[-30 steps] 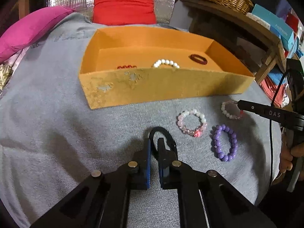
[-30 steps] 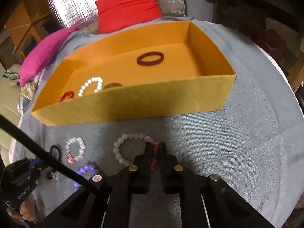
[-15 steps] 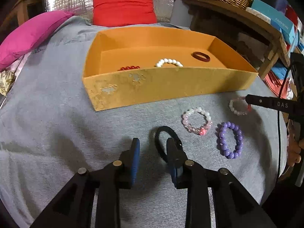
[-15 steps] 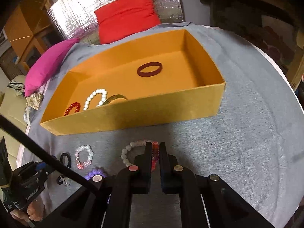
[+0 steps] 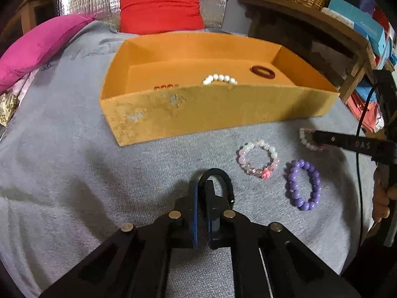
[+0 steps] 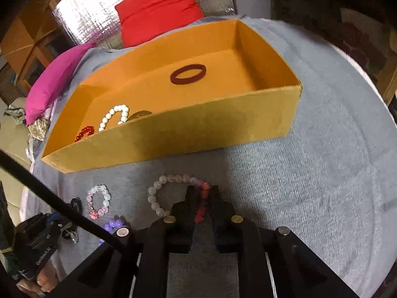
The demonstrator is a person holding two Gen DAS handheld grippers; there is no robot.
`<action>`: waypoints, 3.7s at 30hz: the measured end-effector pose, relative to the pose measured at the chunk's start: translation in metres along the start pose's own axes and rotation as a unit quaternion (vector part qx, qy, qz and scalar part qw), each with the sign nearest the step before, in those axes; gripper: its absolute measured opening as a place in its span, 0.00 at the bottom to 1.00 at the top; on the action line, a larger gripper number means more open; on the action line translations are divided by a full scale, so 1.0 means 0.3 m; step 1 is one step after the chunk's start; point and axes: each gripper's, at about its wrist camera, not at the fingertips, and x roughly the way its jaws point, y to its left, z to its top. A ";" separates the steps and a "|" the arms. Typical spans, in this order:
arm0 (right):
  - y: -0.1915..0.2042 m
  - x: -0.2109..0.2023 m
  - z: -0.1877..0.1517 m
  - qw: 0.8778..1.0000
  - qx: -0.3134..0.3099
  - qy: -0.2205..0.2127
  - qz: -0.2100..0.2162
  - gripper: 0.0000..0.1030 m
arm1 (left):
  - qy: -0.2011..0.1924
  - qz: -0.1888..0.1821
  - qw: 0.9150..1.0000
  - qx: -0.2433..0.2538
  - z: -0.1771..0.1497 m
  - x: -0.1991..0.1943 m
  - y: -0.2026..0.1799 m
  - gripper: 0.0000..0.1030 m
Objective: Organize jewelry
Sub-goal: 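Lift both held bracelets and carry them toward the orange box, then lower the black cord loop into the box with the left tool while the right tool lowers the pink-white bracelet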
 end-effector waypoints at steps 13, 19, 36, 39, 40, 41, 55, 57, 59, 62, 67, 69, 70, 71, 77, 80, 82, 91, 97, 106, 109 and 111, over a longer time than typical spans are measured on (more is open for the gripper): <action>0.037 -0.143 0.008 0.996 -0.035 -0.065 0.045 0.08 | -0.047 -0.012 0.999 0.000 0.015 -0.107 0.013 0.05; -0.013 -0.077 0.025 1.000 0.003 -0.017 0.025 0.32 | -0.040 -0.009 0.999 0.001 0.012 -0.094 0.007 0.05; 0.090 -0.078 0.013 0.995 -0.064 -0.075 -0.024 0.08 | -0.058 0.030 0.998 -0.001 0.015 -0.141 0.007 0.05; 0.088 -0.137 0.020 0.992 -0.066 -0.105 -0.003 0.08 | -0.067 0.027 0.997 -0.005 0.020 -0.159 0.010 0.05; 0.084 -0.144 0.022 0.992 -0.069 -0.106 -0.005 0.08 | -0.068 0.029 0.997 -0.006 0.022 -0.160 0.011 0.05; 0.084 -0.146 0.021 0.992 -0.066 -0.107 -0.009 0.08 | -0.068 0.032 0.997 -0.006 0.024 -0.161 0.011 0.05; 0.037 -0.319 0.048 0.978 -0.024 -0.193 0.072 0.08 | -0.106 0.026 0.994 -0.006 0.078 -0.205 -0.004 0.05; 0.038 -0.334 0.059 0.976 -0.021 -0.203 0.077 0.08 | -0.111 0.025 0.993 -0.005 0.098 -0.207 -0.005 0.05; 0.040 -0.341 0.081 0.974 -0.015 -0.212 0.080 0.08 | -0.118 0.026 0.993 -0.003 0.127 -0.213 -0.005 0.05; 0.040 -0.331 0.125 0.973 -0.005 -0.215 0.084 0.08 | -0.132 0.020 0.991 -0.001 0.200 -0.229 0.002 0.05; 0.040 -0.283 0.198 0.974 0.015 -0.211 0.087 0.08 | -0.132 -0.004 0.991 -0.011 0.355 -0.199 0.030 0.05; 0.037 -0.252 0.220 0.975 0.024 -0.202 0.089 0.08 | -0.126 -0.009 0.992 -0.018 0.405 -0.158 0.042 0.05; 0.037 -0.240 0.231 0.976 0.027 -0.199 0.089 0.08 | -0.119 -0.014 0.993 -0.024 0.425 -0.129 0.051 0.05; 0.036 -0.224 0.245 0.976 0.030 -0.196 0.089 0.08 | -0.113 -0.019 0.993 -0.030 0.437 -0.105 0.058 0.05; 0.031 -0.128 0.308 0.980 0.038 -0.179 0.074 0.08 | -0.074 -0.019 0.995 -0.066 0.452 0.026 0.079 0.05; 0.019 -0.096 0.308 0.982 0.045 -0.170 0.073 0.08 | -0.072 -0.005 0.996 -0.057 0.438 0.030 0.050 0.05; 0.012 -0.088 0.309 0.981 0.051 -0.169 0.074 0.08 | -0.073 0.015 0.996 -0.044 0.429 0.022 0.029 0.05; 0.019 -0.125 0.275 0.978 0.049 -0.190 0.070 0.08 | -0.114 0.091 0.989 -0.006 0.403 -0.080 -0.021 0.05; 0.033 -0.109 0.269 0.978 0.053 -0.190 0.068 0.08 | -0.117 0.114 0.987 0.001 0.408 -0.082 -0.014 0.05; 0.036 -0.091 0.266 0.979 0.055 -0.188 0.062 0.08 | -0.119 0.120 0.985 -0.008 0.423 -0.069 0.011 0.05; 0.033 -0.087 0.269 0.979 0.057 -0.187 0.062 0.08 | -0.117 0.122 0.986 -0.010 0.426 -0.060 0.014 0.05; 0.032 -0.087 0.270 0.979 0.058 -0.187 0.061 0.08 | -0.115 0.123 0.986 -0.010 0.427 -0.055 0.016 0.05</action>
